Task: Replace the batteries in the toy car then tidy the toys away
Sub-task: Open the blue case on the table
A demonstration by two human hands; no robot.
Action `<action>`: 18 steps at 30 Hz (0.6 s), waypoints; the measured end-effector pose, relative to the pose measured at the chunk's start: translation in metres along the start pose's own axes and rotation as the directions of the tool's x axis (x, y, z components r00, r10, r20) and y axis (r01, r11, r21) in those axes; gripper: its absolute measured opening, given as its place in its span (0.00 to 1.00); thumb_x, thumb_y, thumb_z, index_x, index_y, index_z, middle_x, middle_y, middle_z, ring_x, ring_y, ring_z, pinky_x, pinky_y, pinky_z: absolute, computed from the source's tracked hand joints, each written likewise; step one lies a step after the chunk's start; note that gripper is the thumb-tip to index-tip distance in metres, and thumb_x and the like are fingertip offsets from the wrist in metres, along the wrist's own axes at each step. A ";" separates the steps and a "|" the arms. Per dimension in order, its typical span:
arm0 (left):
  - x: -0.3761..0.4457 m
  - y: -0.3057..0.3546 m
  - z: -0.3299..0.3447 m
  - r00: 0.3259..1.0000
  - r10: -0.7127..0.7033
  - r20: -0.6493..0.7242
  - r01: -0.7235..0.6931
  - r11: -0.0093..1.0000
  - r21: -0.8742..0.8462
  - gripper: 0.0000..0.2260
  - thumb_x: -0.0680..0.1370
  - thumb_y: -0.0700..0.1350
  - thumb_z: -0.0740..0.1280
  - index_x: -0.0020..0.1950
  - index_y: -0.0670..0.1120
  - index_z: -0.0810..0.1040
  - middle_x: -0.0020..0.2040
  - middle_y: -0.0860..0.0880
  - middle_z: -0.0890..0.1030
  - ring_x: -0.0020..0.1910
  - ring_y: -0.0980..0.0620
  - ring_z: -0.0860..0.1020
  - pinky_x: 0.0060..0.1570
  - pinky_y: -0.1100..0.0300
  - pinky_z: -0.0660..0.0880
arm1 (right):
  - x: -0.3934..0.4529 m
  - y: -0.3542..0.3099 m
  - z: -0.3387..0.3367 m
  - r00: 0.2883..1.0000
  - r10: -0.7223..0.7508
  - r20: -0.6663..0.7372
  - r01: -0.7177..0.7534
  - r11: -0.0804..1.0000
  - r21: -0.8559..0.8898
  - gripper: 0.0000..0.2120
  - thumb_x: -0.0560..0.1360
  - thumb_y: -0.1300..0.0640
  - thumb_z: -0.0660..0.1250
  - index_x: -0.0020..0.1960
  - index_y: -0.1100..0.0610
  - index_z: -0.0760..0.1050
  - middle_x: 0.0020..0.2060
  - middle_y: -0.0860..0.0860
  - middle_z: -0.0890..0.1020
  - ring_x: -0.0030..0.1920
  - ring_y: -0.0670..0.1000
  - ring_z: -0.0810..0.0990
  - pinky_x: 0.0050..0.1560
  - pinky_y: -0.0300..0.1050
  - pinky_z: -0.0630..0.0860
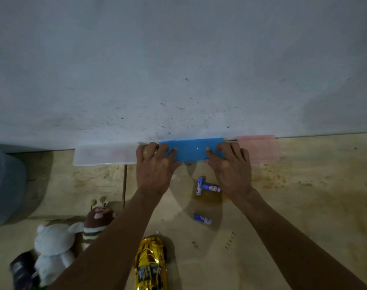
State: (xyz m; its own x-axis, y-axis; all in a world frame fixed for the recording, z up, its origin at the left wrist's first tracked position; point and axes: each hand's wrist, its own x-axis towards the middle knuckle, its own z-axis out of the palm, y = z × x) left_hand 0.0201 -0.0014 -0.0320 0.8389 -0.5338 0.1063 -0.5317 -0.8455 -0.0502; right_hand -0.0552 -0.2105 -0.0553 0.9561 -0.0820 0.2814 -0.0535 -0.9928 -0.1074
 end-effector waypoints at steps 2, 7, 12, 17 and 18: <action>-0.001 0.002 -0.006 0.998 -0.020 0.055 0.021 1.000 -0.022 0.23 0.72 0.56 0.73 0.64 0.48 0.81 0.57 0.46 0.80 0.58 0.41 0.76 0.63 0.42 0.67 | 0.003 -0.010 -0.010 0.997 0.058 0.049 -0.057 0.998 -0.018 0.19 0.71 0.53 0.76 0.60 0.55 0.82 0.51 0.57 0.80 0.52 0.62 0.78 0.48 0.55 0.71; -0.032 -0.035 -0.025 0.983 -0.183 -0.009 0.181 0.977 -0.109 0.23 0.73 0.49 0.73 0.67 0.47 0.77 0.59 0.45 0.80 0.60 0.43 0.76 0.64 0.42 0.70 | 0.008 -0.087 -0.033 0.961 0.244 0.131 -0.275 0.899 0.340 0.14 0.74 0.59 0.72 0.59 0.57 0.81 0.49 0.57 0.81 0.50 0.61 0.80 0.47 0.53 0.77; -0.074 -0.128 -0.028 0.913 -0.405 0.048 0.408 0.909 -0.085 0.24 0.75 0.48 0.72 0.70 0.47 0.74 0.63 0.43 0.78 0.63 0.40 0.74 0.63 0.41 0.69 | 0.026 -0.204 -0.032 0.803 0.319 0.503 -0.595 0.468 0.654 0.07 0.76 0.56 0.69 0.53 0.54 0.82 0.44 0.50 0.85 0.44 0.48 0.82 0.45 0.39 0.77; -0.072 -0.199 -0.017 0.939 -0.329 0.101 0.336 0.940 -0.063 0.26 0.73 0.49 0.74 0.70 0.47 0.75 0.64 0.41 0.78 0.63 0.38 0.73 0.62 0.40 0.69 | 0.062 -0.287 0.001 0.397 0.439 0.806 -0.872 -0.093 0.480 0.12 0.73 0.46 0.72 0.47 0.55 0.85 0.40 0.51 0.87 0.40 0.50 0.85 0.44 0.47 0.84; -0.069 -0.209 -0.015 0.953 -0.288 0.098 0.295 0.953 -0.073 0.25 0.73 0.50 0.75 0.69 0.47 0.76 0.64 0.41 0.78 0.64 0.38 0.74 0.62 0.40 0.69 | 0.068 -0.298 0.006 0.328 0.459 0.826 -0.861 -0.216 0.461 0.14 0.73 0.45 0.73 0.44 0.57 0.84 0.37 0.52 0.86 0.34 0.51 0.84 0.35 0.44 0.82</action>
State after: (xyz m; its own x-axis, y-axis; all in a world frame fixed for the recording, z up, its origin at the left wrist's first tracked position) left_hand 0.0713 0.2121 -0.0144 0.9635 -0.2670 0.0188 -0.2676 -0.9619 0.0560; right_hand 0.0275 0.0799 -0.0102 0.5265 -0.4105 -0.7446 -0.6784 0.3250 -0.6589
